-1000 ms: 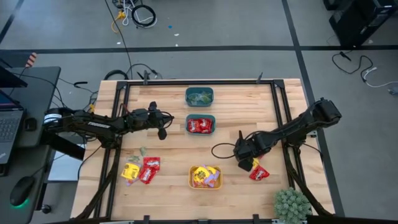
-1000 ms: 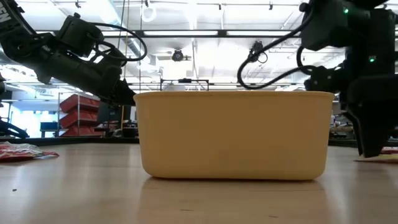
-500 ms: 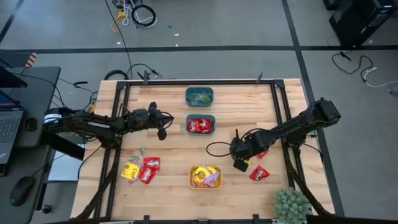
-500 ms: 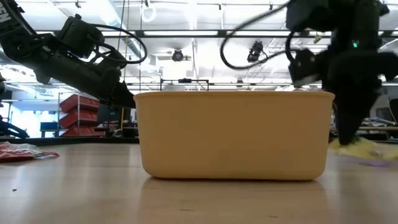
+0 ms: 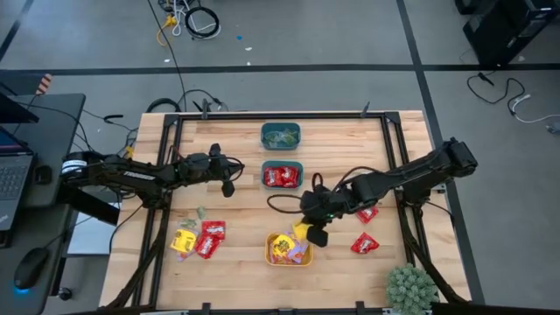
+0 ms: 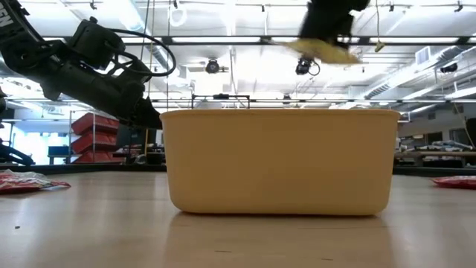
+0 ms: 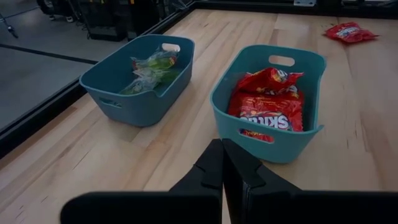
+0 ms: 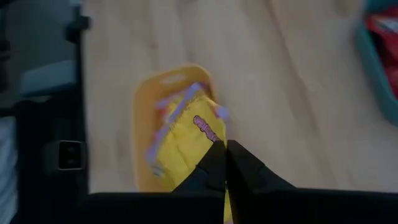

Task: Sort candy
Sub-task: Put the yellow candy into the yellow bin

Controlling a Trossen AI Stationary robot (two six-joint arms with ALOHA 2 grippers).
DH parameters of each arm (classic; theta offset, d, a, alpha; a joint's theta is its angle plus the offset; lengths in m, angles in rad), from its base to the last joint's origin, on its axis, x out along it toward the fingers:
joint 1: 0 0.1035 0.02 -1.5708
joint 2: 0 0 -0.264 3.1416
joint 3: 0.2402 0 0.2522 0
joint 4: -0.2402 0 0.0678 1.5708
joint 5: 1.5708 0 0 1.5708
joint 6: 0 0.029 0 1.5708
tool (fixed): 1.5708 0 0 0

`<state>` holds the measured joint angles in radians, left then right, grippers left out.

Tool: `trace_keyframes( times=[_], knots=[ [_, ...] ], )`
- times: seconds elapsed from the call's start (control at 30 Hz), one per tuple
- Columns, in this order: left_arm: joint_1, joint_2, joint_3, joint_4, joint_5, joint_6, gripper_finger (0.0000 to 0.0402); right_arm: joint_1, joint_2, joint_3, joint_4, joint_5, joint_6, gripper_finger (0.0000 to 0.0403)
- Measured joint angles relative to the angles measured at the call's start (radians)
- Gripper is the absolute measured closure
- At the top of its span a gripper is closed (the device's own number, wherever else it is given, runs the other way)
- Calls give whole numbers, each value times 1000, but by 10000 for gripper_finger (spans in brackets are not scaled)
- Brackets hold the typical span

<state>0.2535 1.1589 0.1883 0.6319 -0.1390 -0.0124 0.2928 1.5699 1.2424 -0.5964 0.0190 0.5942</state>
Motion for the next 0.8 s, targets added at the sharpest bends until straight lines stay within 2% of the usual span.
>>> trace_keyframes(
  times=[0.3, 0.43, 0.8],
  knots=[
    [0, 0, 0, 0, 0, 0, 398, 0, 151, 14, 67, -102, -40, 403],
    [0, 0, 0, 1, 0, 0, 398, 2, 195, 14, 91, -115, -36, 403],
    [0, 0, 0, 3, 0, 0, 398, 26, 213, 14, 142, -84, 205, 402]
  ],
)
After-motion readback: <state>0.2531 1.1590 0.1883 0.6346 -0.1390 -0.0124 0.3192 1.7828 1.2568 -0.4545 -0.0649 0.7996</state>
